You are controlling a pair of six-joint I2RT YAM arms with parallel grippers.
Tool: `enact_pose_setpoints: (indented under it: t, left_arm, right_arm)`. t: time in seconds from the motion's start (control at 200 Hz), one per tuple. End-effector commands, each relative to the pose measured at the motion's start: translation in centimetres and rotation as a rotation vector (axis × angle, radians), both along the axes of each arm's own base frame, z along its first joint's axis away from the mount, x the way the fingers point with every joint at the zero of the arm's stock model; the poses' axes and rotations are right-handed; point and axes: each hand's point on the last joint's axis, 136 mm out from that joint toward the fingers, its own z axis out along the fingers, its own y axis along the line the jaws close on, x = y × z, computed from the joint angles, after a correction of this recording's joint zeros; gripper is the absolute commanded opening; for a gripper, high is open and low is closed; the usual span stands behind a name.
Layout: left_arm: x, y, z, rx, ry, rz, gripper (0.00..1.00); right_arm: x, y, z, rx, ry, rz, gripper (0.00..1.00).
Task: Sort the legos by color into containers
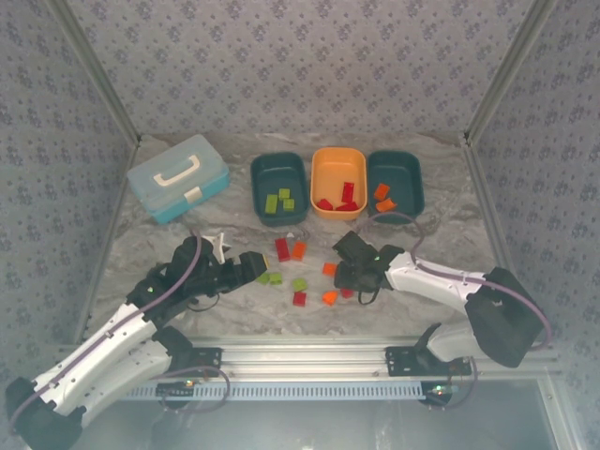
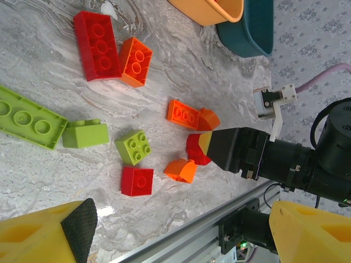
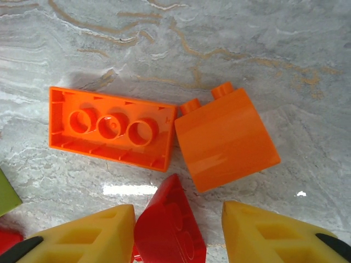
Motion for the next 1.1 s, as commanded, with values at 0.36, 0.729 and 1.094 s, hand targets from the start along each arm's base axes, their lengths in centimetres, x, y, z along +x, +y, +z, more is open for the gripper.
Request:
enact_pose_setpoints:
  t: [0.36,0.729,1.094]
  left_arm:
    - [0.8,-0.6,0.9,-0.015,-0.015,0.006,0.84]
    - [-0.2,-1.9,0.7,-0.075,-0.001,-0.045,0.84]
    - [3.5,-4.5,5.3,-0.127,-0.072,-0.046,0.87]
  right_arm:
    - [-1.8,-0.3,-0.6,-0.050,0.033,0.001,0.50]
    - [-1.4,-0.8,-0.8,-0.095,0.020,-0.004,0.25]
    - [3.5,0.7,11.1,-0.014,-0.175,0.023,0.17]
